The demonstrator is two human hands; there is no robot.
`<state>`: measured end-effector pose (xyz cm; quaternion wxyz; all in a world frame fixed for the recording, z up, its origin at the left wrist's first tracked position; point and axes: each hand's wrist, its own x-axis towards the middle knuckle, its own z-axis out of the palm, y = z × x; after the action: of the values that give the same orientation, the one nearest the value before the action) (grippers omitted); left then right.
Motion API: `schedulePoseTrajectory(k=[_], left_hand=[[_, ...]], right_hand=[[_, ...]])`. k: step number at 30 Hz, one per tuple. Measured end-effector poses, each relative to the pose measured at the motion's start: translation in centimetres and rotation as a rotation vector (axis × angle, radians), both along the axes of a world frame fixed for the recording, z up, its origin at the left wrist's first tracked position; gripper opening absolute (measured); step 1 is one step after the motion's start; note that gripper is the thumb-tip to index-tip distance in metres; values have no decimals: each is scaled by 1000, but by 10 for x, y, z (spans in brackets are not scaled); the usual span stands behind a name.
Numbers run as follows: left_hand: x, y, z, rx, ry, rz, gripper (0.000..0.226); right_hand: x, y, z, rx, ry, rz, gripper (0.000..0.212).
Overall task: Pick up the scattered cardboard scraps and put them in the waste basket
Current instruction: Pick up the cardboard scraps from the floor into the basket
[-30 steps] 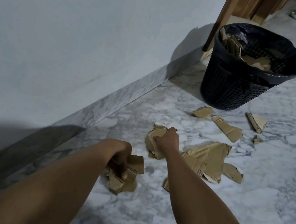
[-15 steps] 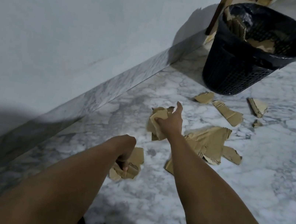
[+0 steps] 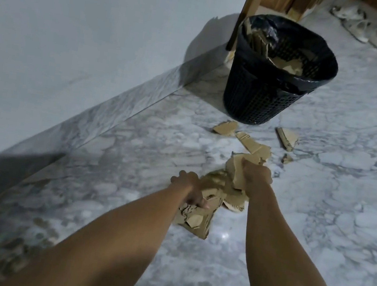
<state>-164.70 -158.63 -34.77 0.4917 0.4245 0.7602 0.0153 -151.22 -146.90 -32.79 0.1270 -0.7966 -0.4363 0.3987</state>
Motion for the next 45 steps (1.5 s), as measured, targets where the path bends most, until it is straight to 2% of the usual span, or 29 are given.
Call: schedulePoseTrajectory(k=[2, 5, 8, 12, 13, 17, 19, 21, 23, 25, 26, 29, 31, 32, 33, 35, 36, 39, 43, 45], left_hand=[[13, 5, -6, 51, 48, -24, 70], [23, 6, -8, 45, 73, -22, 60], [19, 10, -6, -3, 14, 66, 48], [3, 5, -1, 32, -93, 216, 79], [-4, 3, 0, 44, -145, 255, 79], [-38, -5, 7, 80, -335, 459, 47], [-50, -5, 6, 148, -408, 584, 41], [-56, 1, 5, 230, -428, 690, 45], [-52, 10, 3, 289, -446, 714, 68], [-41, 21, 3, 285, -441, 626, 100], [-32, 27, 4, 260, -445, 552, 106], [3, 44, 8, 161, -397, 198, 107], [25, 54, 4, 155, -259, -59, 93], [34, 58, 2, 174, -173, -159, 84], [41, 62, -2, 188, -89, -240, 79], [49, 67, -6, 176, 16, -348, 84], [51, 68, -9, 156, 48, -396, 90], [52, 71, -12, 78, 137, -453, 94], [53, 77, -4, 125, 245, -517, 57], [52, 78, -5, 124, 251, -530, 55]], right_hand=[[6, -4, -10, -53, -146, 85, 72], [3, -16, -11, -99, -170, 144, 61], [-4, -19, -13, -90, -181, 141, 58], [-16, -12, -13, 23, -38, 242, 49], [-17, -9, -13, 70, -2, 251, 49], [-6, 7, 5, 247, 179, 106, 55], [10, 19, 14, 306, 290, -28, 63], [27, 28, 21, 317, 302, -119, 73], [44, 33, 23, 238, 186, -41, 64], [59, 30, 24, 122, 130, 51, 51], [65, 25, 25, 63, 124, 100, 49], [81, 9, 23, -191, -29, 296, 48], [86, 0, 21, -283, -26, 377, 34], [86, 0, 18, -282, -61, 402, 31], [86, 1, 15, -264, -204, 477, 35], [86, 4, 0, -191, -415, 599, 55], [85, 4, -7, -182, -454, 633, 63], [85, 3, -22, -153, -426, 622, 64], [88, 9, -35, -142, -321, 582, 46], [89, 10, -36, -128, -280, 562, 33]])
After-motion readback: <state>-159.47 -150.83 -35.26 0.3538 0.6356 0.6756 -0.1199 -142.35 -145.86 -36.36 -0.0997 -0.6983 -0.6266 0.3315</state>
